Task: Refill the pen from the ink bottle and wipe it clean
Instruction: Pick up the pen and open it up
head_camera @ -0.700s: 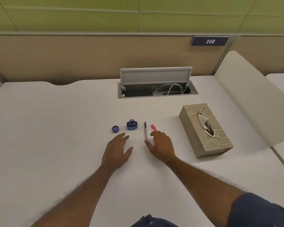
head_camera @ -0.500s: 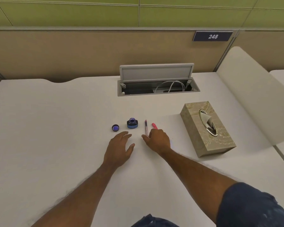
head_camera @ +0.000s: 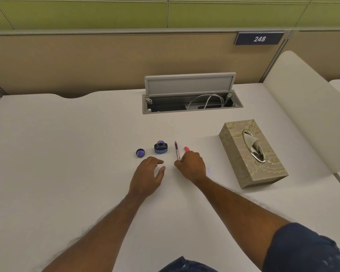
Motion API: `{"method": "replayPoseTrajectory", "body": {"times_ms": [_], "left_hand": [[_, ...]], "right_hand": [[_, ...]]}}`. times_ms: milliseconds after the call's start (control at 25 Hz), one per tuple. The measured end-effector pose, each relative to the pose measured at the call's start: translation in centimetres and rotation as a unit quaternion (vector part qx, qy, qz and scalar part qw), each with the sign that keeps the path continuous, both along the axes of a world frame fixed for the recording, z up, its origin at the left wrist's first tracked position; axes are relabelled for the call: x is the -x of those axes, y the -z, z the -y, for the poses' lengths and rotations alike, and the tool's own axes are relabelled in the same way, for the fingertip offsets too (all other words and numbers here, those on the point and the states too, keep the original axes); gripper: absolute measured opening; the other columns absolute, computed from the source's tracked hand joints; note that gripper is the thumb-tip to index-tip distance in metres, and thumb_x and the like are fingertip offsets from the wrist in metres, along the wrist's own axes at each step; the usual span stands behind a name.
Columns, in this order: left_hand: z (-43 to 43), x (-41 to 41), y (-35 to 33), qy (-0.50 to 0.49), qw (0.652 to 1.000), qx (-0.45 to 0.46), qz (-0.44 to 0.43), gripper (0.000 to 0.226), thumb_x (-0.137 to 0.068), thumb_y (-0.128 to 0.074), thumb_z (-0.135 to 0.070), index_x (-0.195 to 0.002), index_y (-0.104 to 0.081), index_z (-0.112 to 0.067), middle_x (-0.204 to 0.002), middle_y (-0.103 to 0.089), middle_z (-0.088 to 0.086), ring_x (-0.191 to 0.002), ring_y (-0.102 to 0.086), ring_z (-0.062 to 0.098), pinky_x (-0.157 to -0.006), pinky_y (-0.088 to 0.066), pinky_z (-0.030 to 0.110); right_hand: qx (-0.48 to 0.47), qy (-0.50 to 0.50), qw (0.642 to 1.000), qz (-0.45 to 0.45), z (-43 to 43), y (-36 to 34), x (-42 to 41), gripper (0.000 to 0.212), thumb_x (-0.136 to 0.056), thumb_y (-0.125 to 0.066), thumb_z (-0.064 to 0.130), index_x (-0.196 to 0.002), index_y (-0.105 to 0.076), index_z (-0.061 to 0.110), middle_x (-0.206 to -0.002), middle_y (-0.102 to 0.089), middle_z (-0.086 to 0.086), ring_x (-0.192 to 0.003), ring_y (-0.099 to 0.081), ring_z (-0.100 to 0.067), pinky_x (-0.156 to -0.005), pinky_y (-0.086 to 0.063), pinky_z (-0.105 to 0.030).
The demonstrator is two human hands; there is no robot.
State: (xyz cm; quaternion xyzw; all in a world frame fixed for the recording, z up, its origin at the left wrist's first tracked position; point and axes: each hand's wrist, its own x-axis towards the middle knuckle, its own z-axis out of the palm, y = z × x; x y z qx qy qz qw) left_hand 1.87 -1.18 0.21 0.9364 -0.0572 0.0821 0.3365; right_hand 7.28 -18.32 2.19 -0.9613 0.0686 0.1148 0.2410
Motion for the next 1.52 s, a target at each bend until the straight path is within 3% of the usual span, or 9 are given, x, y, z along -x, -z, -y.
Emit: {"method": "replayPoseTrajectory", "body": {"times_ms": [160,360,440,520,800,920,1120,1280,1520], "left_hand": [[1.6,-0.9,-2.1,-0.023,0.985,0.14,-0.1,0.028,-0.091,-0.06,-0.03,-0.116,-0.064,-0.016,-0.104,-0.067,-0.006,-0.09,-0.062,0.006,-0.085,-0.052,0.026],[3.5,-1.6,-4.9,-0.035,0.83,0.505,-0.233,0.027,-0.101,-0.042,-0.019,-0.117,-0.061,-0.01,-0.112,-0.071,0.009,-0.103,-0.069,0.022,-0.09,-0.054,0.035],[3.7,-1.2,-5.8,-0.033,0.785,0.562,-0.258,0.031,-0.102,-0.036,-0.018,-0.118,-0.06,-0.005,-0.113,-0.07,0.014,-0.103,-0.069,0.027,-0.088,-0.055,0.036],[3.7,-0.7,-6.3,-0.02,0.769,0.576,-0.276,0.033,-0.102,-0.036,-0.018,-0.12,-0.06,-0.004,-0.114,-0.07,0.014,-0.104,-0.069,0.027,-0.09,-0.054,0.038],[3.5,0.9,-7.4,-0.022,0.784,0.564,-0.26,0.025,-0.099,-0.047,-0.015,-0.117,-0.062,-0.007,-0.105,-0.073,0.011,-0.101,-0.07,0.023,-0.089,-0.056,0.034],[3.8,1.5,-7.7,-0.017,0.776,0.576,-0.258,0.024,-0.098,-0.048,-0.014,-0.114,-0.064,-0.006,-0.104,-0.073,0.011,-0.1,-0.07,0.026,-0.083,-0.058,0.034],[4.4,2.2,-7.7,-0.039,0.792,0.561,-0.236,0.018,-0.097,-0.051,-0.015,-0.105,-0.067,-0.012,-0.099,-0.076,0.006,-0.097,-0.071,0.02,-0.09,-0.055,0.034],[5.1,2.5,-7.5,-0.061,0.806,0.551,-0.209,0.021,-0.097,-0.051,-0.014,-0.11,-0.067,-0.008,-0.099,-0.075,0.006,-0.091,-0.072,0.016,-0.083,-0.057,0.025],[6.0,2.2,-7.2,-0.093,0.808,0.55,-0.188,0.022,-0.097,-0.051,-0.011,-0.11,-0.066,-0.003,-0.097,-0.074,0.01,-0.09,-0.071,0.021,-0.089,-0.055,0.031]], "right_hand": [[-0.101,0.027,0.993,0.054,1.1,-1.2,2.7,0.02,-0.079,-0.068,0.033,-0.08,-0.074,0.013,-0.072,-0.072,0.001,-0.064,-0.065,-0.014,-0.066,-0.055,-0.03],[-0.225,-0.012,0.97,0.091,1.5,-1.5,6.3,0.013,-0.077,-0.072,0.03,-0.073,-0.071,0.018,-0.064,-0.07,0.005,-0.06,-0.066,-0.011,-0.063,-0.057,-0.029],[-0.27,-0.006,0.959,0.09,1.7,-1.5,6.8,0.014,-0.078,-0.072,0.028,-0.075,-0.071,0.015,-0.065,-0.07,0.003,-0.06,-0.067,-0.013,-0.064,-0.059,-0.031],[-0.324,0.005,0.943,0.076,2.1,-1.9,7.2,0.015,-0.081,-0.073,0.023,-0.078,-0.07,0.009,-0.066,-0.071,-0.003,-0.057,-0.067,-0.014,-0.061,-0.059,-0.031],[-0.459,-0.009,0.888,-0.033,2.5,-4.2,8.7,0.023,-0.096,-0.056,0.024,-0.096,-0.068,0.005,-0.069,-0.062,-0.01,-0.061,-0.06,-0.019,-0.062,-0.057,-0.031],[-0.551,0.03,0.823,-0.136,2.1,-5.2,9.0,0.043,-0.102,-0.04,0.036,-0.093,-0.065,0.002,-0.068,-0.059,-0.008,-0.06,-0.056,-0.02,-0.063,-0.052,-0.032],[-0.646,0.06,0.739,-0.181,1.7,-5.4,9.7,0.039,-0.102,-0.04,0.031,-0.099,-0.065,0.001,-0.064,-0.045,-0.002,-0.053,-0.031,-0.011,-0.05,-0.029,-0.024],[-0.635,0.084,0.756,-0.137,1.2,-5.3,10.1,0.037,-0.101,-0.044,0.03,-0.094,-0.064,0.001,-0.062,-0.044,-0.002,-0.05,-0.03,-0.01,-0.049,-0.027,-0.023],[-0.559,0.113,0.82,-0.055,0.8,-4.8,10.0,0.037,-0.099,-0.048,0.032,-0.088,-0.069,0.002,-0.059,-0.047,-0.004,-0.049,-0.034,-0.011,-0.049,-0.031,-0.023]]}}
